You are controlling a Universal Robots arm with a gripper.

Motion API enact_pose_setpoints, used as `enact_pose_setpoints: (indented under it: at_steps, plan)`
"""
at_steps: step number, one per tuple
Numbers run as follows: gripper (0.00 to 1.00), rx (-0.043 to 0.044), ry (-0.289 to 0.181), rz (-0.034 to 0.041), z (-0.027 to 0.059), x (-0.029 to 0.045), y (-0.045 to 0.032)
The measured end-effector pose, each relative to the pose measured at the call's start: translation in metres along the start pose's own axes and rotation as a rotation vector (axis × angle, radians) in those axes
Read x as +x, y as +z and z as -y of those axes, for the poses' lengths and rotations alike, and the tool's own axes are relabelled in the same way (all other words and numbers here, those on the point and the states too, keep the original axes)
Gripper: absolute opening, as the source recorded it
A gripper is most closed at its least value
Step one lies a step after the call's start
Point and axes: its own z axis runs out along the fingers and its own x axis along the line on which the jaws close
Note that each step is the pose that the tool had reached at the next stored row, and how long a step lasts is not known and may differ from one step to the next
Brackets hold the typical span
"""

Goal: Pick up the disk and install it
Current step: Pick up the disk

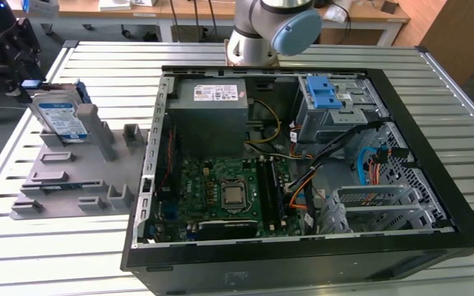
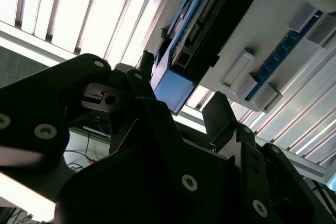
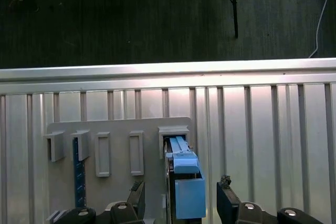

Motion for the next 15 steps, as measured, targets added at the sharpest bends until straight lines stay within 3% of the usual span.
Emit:
enact_pose_setpoints:
  at_steps: [4,5,13,14,15]
  plan:
    - [0.63,0.0001,0.000,-0.0001,-0.0002,0.0001,0.0060]
    - [0.56,0.0001,0.000,0.0000,-0.0002,0.0001,0.0069]
    - [0.55,0.0002,0.000,0.0000,-0.0003,-0.0013,0.0106]
    - [0.48,0.0000,0.000,-0.0001,-0.0004,-0.0014,0.0109]
    - [0.48,-0.0001,0.000,-0.0002,-0.0004,-0.0014,0.0109]
